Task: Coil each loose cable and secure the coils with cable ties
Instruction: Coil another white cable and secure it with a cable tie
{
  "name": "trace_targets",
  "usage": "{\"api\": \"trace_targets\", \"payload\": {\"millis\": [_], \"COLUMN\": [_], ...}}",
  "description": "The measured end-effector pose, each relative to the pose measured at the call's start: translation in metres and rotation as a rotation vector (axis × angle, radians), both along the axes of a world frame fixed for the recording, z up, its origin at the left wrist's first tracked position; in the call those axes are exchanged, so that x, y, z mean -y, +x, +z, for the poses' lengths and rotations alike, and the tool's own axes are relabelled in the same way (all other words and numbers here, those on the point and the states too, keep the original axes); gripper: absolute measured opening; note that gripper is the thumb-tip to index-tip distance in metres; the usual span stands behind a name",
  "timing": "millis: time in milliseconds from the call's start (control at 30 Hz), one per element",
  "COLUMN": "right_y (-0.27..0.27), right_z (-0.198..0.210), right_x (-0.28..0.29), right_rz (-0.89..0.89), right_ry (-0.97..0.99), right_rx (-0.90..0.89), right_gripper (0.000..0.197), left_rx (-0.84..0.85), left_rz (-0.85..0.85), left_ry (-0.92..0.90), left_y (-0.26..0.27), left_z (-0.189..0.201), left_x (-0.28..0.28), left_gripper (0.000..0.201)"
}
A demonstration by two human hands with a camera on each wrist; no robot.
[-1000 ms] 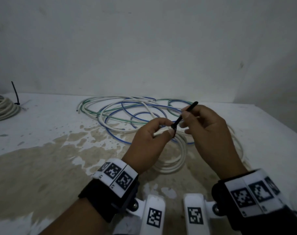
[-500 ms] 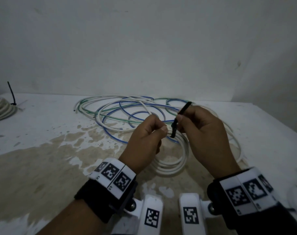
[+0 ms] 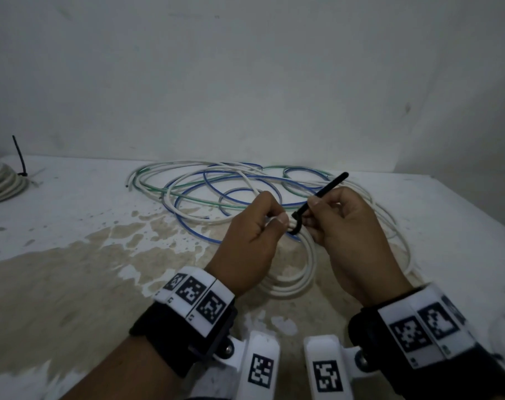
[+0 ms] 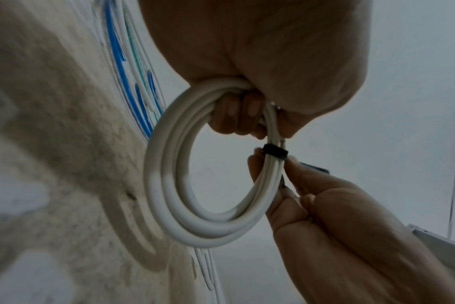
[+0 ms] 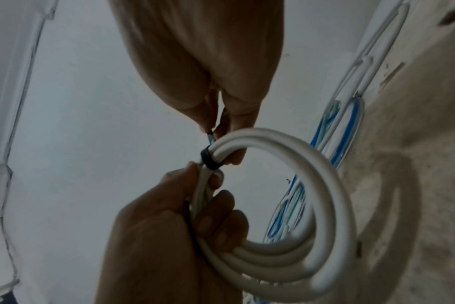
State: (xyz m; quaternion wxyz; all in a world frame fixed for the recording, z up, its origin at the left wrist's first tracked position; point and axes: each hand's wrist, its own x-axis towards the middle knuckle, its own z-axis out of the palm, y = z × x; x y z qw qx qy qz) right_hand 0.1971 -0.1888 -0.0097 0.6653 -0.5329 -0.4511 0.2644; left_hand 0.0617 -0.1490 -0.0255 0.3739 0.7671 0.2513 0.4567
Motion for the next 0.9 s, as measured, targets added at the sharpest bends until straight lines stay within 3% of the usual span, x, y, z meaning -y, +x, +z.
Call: {"api": "trace_targets", "payload": {"millis": [133, 233, 333, 433, 600, 700, 800, 900], "right_y": [-0.003, -0.006, -0.006, -0.006, -0.009, -0.007, -0.004, -0.003], "right_z": [0.003, 0.006, 0.008, 0.012, 0.021, 0.022, 0.021, 0.018], "right_x": [0.003, 0.005, 0.007, 0.012, 0.02, 0.019, 0.015, 0.015], "right_rz": [-0.085, -0.068, -0.041, -0.023, -0.165, -0.125, -0.1, -0.104], "right_ry": [0.071, 0.078, 0.1, 0.139, 0.323, 0.272, 0.212, 0.248], "right_rx": [0.242, 0.268, 0.3, 0.389, 0.644, 0.572, 0.466, 0.514], "right_gripper": [0.024, 0.018, 0.016, 0.021, 0.009, 0.01, 0.008, 0.008], "left_rx": [-0.065, 0.024, -0.019, -0.013, 0.001, 0.009, 0.115, 0.154], "left_rz": [0.035, 0.006, 0.045, 0.102, 0.086, 0.065, -0.077, -0.07], "left_ry": [0.005, -0.109, -0.031, 0.004, 0.024, -0.016, -0.281, -0.363], "left_y": [0.0, 0.0, 0.003, 0.005, 0.003, 0.003, 0.003, 0.005], "left_z": [0.001, 0.002, 0.001, 0.0, 0.002, 0.0, 0.002, 0.002], "left_x": [0.001, 0.001, 0.004, 0.005, 0.004, 0.003, 0.004, 0.002], "left_gripper": [0.016, 0.015, 0.028, 0.024, 0.016, 0.021, 0.013, 0.013]}}
